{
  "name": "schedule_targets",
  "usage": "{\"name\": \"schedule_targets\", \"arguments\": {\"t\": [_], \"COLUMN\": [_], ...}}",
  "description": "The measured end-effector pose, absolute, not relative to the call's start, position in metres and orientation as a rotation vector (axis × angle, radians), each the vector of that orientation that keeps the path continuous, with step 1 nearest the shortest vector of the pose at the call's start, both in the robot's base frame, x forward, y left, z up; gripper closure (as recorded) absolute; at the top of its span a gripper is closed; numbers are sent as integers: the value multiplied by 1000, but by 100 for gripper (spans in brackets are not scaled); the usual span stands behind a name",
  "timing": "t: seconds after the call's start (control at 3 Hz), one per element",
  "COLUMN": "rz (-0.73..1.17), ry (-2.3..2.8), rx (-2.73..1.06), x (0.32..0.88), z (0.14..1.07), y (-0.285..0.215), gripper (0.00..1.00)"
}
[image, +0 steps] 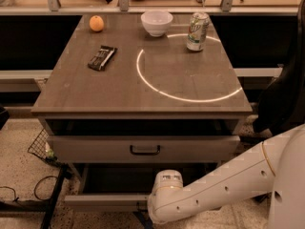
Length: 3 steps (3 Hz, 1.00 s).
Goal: Open middle drawer
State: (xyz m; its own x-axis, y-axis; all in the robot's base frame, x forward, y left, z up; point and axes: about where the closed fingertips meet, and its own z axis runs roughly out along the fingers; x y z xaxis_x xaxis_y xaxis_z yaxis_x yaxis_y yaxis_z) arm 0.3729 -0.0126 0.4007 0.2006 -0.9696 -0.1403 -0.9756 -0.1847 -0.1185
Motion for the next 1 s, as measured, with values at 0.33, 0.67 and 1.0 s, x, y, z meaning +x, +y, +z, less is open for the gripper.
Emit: {"name": "schedule_targets", "arguments": {"t": [0.33,0.67,1.0], "rz": [50,49,49], "ry": [1878,1893,1894], "rx": [-2287,-2287,-2287], "x": [373,348,346], "z": [401,403,403], "y": [-13,-15,-15], "gripper": [100,100,100]}}
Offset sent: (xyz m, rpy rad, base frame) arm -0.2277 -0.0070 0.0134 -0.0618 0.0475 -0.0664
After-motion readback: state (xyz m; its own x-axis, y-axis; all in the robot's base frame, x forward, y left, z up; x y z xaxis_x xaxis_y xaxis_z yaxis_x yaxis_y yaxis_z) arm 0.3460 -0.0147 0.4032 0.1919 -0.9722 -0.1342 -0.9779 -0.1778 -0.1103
